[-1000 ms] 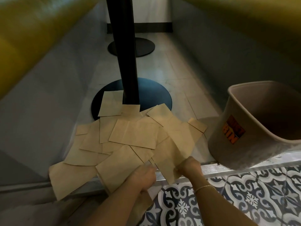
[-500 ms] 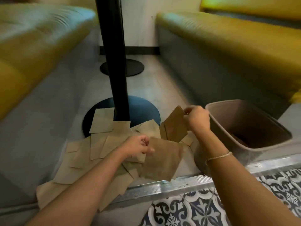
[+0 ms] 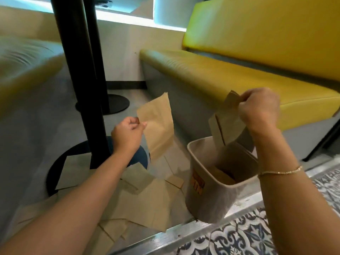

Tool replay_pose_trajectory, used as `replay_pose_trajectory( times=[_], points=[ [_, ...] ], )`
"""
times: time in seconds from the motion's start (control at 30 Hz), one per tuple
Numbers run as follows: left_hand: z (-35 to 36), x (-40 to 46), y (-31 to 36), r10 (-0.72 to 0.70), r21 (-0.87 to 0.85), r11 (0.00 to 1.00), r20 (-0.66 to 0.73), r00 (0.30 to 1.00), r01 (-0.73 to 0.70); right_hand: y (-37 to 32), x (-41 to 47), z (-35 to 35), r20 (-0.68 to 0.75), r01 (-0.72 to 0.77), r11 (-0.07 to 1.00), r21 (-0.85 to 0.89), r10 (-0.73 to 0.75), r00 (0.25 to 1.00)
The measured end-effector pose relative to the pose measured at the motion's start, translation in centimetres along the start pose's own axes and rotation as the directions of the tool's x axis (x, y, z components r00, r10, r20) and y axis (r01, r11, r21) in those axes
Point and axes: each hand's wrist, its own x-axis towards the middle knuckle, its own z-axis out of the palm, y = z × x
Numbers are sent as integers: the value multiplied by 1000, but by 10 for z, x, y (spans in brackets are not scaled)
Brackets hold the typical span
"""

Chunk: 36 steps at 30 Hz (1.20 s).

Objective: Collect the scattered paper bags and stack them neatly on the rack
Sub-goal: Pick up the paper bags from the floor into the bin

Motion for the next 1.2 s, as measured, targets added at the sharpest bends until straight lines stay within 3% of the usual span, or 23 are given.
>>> replay_pose_trajectory(
  times=[0.13,0.2,0.3,0.4,0.5,0.73,0.87,1.0,1.1,1.2],
  points=[
    [17,-9,19,47,-18,999,19,999,-47,19,-2,12,161,-83,988,-127,103,981],
    [23,-12,25,64,-35,997,60,996,-62,25,-8,20,238,-31,994,-107,55,970],
    [30,-16,37,106,-72,993,135,985,-97,20,-9,20,289,97,993,65,-112,951],
    [37,-20,54,183,-125,979,222,958,-158,6,-5,9,237,265,936,232,-319,918],
    [47,-26,77,297,-186,950,288,910,-251,-3,2,-7,140,403,880,253,-446,884],
    [63,-41,89,377,-158,926,361,853,-342,17,13,-8,98,285,949,134,-299,949],
    [61,-41,55,206,61,963,464,862,-263,34,9,9,236,198,980,-7,-191,953],
    [50,-38,3,-54,271,957,508,860,-100,38,-16,43,278,186,982,1,-179,944],
    [40,-40,-41,-182,413,908,549,816,-75,25,-43,72,286,222,971,84,-237,929],
    [31,-46,-85,-283,523,850,544,790,-55,7,-74,104,372,360,927,106,-373,850]
  ],
)
